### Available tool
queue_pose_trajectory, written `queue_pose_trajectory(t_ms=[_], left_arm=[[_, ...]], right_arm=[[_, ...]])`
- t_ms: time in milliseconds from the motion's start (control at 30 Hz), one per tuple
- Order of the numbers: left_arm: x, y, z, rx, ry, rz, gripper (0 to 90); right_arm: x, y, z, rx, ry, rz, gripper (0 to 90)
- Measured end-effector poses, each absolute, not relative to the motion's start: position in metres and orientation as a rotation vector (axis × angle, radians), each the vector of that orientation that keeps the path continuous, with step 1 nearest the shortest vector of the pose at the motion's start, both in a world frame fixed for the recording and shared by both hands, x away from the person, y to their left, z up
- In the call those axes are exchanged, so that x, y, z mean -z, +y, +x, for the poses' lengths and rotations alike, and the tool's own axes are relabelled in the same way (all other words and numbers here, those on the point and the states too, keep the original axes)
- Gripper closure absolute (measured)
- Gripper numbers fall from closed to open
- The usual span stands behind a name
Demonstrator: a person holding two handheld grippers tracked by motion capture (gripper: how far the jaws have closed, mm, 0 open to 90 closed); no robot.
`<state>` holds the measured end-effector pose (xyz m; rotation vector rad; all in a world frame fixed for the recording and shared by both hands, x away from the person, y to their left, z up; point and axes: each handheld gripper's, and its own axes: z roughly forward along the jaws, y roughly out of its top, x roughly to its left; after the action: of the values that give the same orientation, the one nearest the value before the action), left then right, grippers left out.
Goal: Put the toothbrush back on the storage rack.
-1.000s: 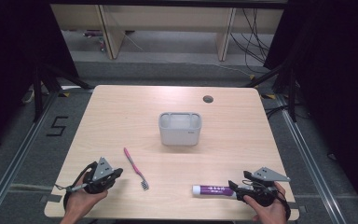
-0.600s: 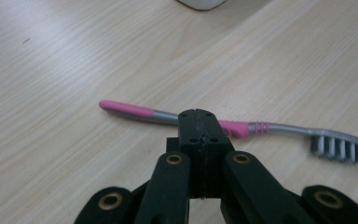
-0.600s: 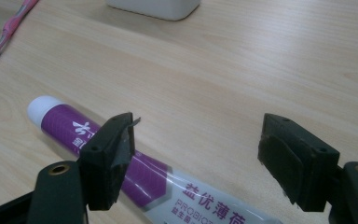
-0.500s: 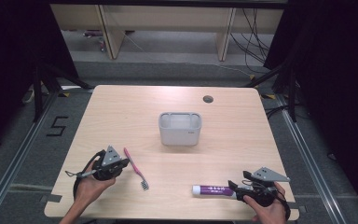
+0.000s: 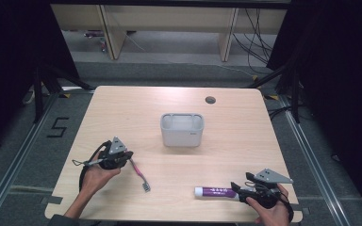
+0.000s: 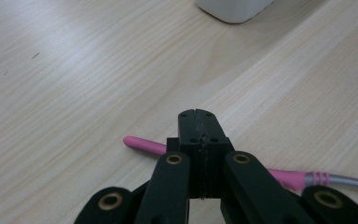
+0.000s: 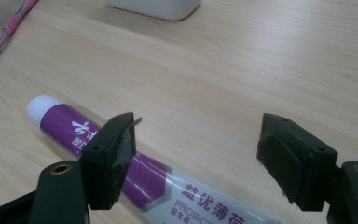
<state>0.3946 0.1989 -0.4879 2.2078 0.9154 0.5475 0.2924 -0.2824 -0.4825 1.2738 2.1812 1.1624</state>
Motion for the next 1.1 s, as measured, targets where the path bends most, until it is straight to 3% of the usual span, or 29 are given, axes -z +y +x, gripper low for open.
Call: queue_pose_trajectory(t_ms=[467, 1100], left_arm=[[0.496, 0.199, 0.414, -0.534, 0.964, 2.242, 89.7], [0.502, 0.203, 0.41, -0.507, 0.968, 2.323, 89.7]], right_arm=[[0.482, -0.282, 0.292, -1.159, 2.192, 1.273, 28.7], [0.483, -0.282, 0.293, -1.153, 2.195, 1.276, 28.7]])
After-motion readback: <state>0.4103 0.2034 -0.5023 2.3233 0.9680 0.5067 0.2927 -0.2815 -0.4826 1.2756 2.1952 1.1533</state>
